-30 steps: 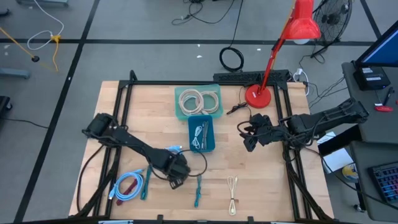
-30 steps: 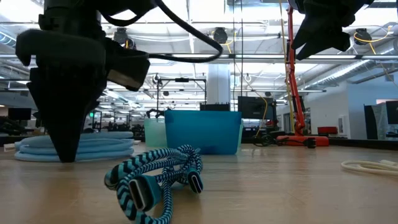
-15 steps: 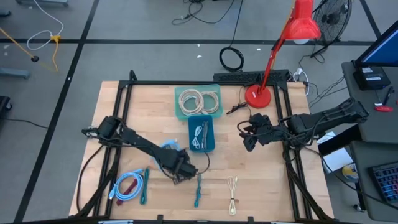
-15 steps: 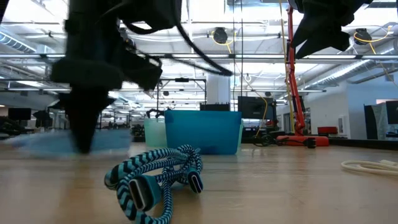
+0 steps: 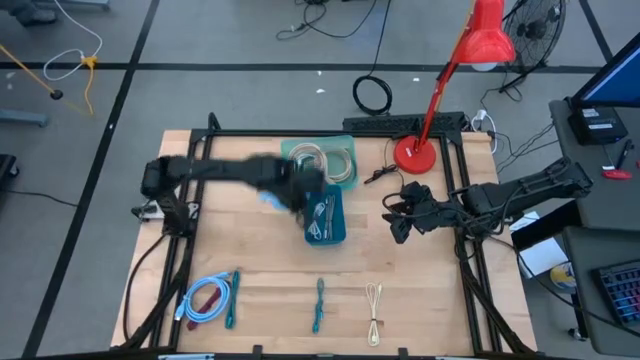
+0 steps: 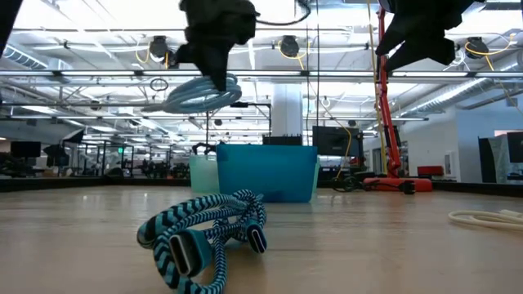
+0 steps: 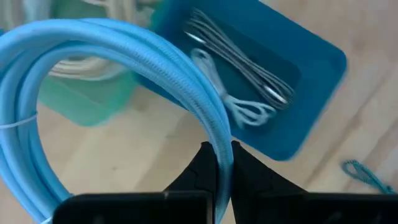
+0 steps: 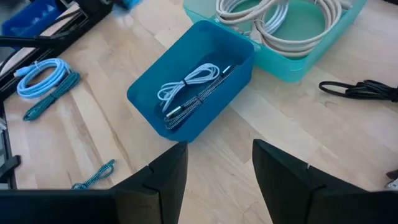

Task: Pick & Place USB Port
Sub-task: Put the top light blue HDMI cable into the green bin

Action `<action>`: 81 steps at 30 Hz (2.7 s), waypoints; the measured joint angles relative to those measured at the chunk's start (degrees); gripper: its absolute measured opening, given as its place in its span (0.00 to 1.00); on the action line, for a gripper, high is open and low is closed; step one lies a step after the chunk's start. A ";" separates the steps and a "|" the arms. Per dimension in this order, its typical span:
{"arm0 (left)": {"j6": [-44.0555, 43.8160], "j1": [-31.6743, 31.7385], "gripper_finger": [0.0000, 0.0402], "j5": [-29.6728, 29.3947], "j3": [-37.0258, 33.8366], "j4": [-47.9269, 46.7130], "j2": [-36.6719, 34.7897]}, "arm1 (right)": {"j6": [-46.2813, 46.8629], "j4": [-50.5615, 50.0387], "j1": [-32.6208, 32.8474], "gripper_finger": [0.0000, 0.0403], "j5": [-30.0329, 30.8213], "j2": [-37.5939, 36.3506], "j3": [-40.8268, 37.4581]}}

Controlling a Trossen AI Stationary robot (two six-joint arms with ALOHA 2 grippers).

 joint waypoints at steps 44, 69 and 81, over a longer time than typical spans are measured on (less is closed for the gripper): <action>1.80 19.72 0.04 8.55 19.62 5.50 20.52 | -0.10 -0.64 0.04 0.42 -3.51 0.00 -0.02; -1.65 20.04 0.06 8.82 9.88 8.83 20.48 | -0.10 -0.43 0.04 0.42 -6.47 0.00 -0.02; -0.98 20.71 0.14 6.01 8.52 7.46 20.00 | -0.10 -0.45 0.09 0.42 -6.94 0.00 -0.02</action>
